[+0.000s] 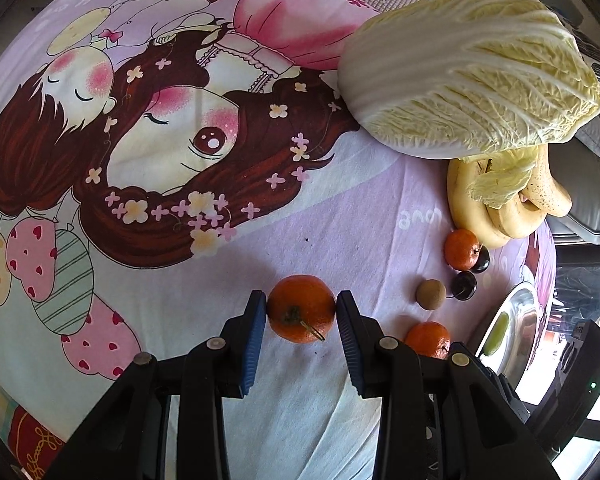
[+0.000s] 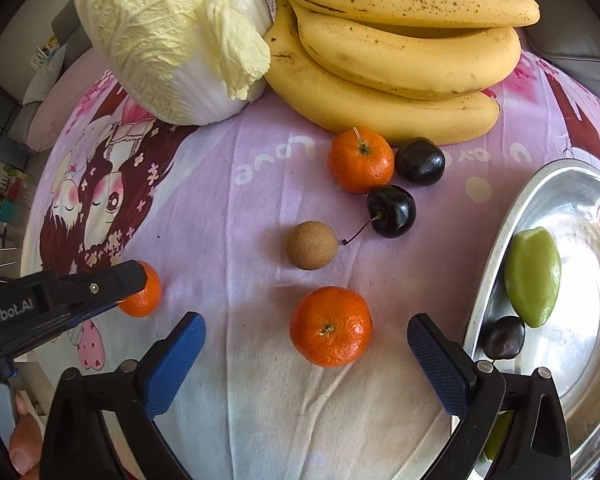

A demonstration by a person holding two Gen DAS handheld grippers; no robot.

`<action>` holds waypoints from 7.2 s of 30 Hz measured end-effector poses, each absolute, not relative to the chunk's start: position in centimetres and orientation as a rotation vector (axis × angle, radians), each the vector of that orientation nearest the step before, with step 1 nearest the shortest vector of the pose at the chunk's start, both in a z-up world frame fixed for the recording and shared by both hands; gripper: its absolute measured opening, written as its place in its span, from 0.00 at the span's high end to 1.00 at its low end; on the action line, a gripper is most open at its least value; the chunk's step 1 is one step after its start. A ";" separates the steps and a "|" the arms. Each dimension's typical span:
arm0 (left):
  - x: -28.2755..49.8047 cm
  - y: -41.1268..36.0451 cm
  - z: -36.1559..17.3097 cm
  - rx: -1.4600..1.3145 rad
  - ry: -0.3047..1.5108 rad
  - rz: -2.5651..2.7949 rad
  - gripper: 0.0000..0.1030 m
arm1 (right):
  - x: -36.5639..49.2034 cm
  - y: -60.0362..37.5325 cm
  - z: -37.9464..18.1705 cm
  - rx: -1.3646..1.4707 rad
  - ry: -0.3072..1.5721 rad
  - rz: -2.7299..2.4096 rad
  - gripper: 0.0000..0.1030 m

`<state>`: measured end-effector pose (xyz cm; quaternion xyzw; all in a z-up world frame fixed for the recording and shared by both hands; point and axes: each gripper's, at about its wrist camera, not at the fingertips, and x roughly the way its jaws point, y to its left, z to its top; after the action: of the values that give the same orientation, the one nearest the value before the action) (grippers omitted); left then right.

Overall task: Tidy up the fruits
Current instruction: 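Grasp the other tangerine with the right tool while the left tool holds its tangerine, then lift both tangerines and carry them over the steel bowl, then lower both tangerines into the bowl and open both tools, then withdraw both open tools from the bowl toward the kiwi and cherries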

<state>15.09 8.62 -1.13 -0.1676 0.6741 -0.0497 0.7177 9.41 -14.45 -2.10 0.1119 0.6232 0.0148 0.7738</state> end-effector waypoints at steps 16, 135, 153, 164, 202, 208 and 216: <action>15.3 8.2 -2.2 -0.371 1.514 -0.102 0.64 | 10.5 -12.2 -5.0 0.103 1.396 -0.049 0.00; 9.3 -25.5 -1.3 0.187 1.560 -0.487 0.62 | -3.1 -39.1 0.5 0.718 1.309 -0.590 0.57; 8.9 -24.7 1.6 0.178 1.502 -0.452 0.49 | -4.4 -39.9 3.3 0.694 1.244 -0.613 0.40; 10.0 -21.9 2.7 0.144 1.446 -0.402 0.20 | -4.0 -39.2 3.3 0.677 1.252 -0.608 0.38; 11.2 -10.4 2.4 0.046 1.481 -0.294 0.09 | -2.5 -37.2 2.1 0.629 1.327 -0.582 0.35; 11.3 -7.9 2.3 -0.010 1.493 -0.283 0.09 | -2.0 -36.5 1.9 0.599 1.327 -0.604 0.33; 11.6 -6.3 2.9 -0.042 1.457 -0.273 0.09 | -0.4 -34.6 1.2 0.496 1.355 -0.575 0.19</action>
<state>11.59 -6.25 2.93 -0.0190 0.6636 -0.1244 0.7374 -0.37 -34.57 1.24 0.2239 0.6112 -0.2595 0.7134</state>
